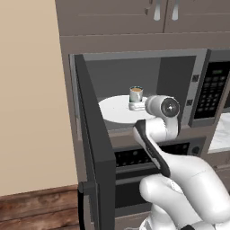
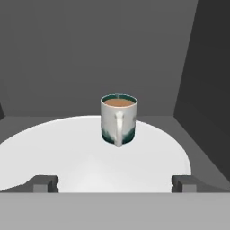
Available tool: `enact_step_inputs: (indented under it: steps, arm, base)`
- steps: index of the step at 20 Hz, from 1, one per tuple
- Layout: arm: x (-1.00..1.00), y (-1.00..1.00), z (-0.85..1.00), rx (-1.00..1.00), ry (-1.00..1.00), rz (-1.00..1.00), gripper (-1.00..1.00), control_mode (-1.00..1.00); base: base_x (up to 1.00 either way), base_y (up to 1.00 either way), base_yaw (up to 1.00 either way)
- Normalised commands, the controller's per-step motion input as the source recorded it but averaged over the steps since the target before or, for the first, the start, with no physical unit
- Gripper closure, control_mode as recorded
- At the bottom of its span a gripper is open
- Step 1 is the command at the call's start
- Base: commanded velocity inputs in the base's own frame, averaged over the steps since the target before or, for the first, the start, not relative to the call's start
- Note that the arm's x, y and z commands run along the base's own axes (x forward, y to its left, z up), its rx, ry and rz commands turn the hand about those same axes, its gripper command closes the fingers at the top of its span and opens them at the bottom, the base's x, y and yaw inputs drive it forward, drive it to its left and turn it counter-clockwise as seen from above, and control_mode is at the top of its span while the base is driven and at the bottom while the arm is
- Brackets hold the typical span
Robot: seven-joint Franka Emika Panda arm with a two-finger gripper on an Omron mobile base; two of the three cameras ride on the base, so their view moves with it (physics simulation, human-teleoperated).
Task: Pick the cup of tea, navigate to the dining table, and place it on the saucer.
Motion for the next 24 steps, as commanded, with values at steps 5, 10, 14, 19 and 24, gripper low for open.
enact_step_inputs:
  steps: [5,10,14,19,24]
  arm:
    - [0.29,0.0,0.0,0.01,0.0,0.0,-1.0,-1.0]
    - [0.29,-0.01,0.0,0.01,0.0,0.0,-1.0,-1.0]
    - [0.31,0.0,0.0,0.0,0.0,0.0,-1.0,-1.0]
    - [0.26,0.0,0.0,0.0,0.0,0.0,-1.0,-1.0]
    - [0.24,-0.02,-0.01,0.0,0.0,0.0,-1.0,-1.0]
  base:
    - [0.0,0.0,0.0]
    - [0.0,0.0,0.0]
    - [0.0,0.0,0.0]
    - [0.0,0.0,0.0]
    - [0.0,0.0,0.0]
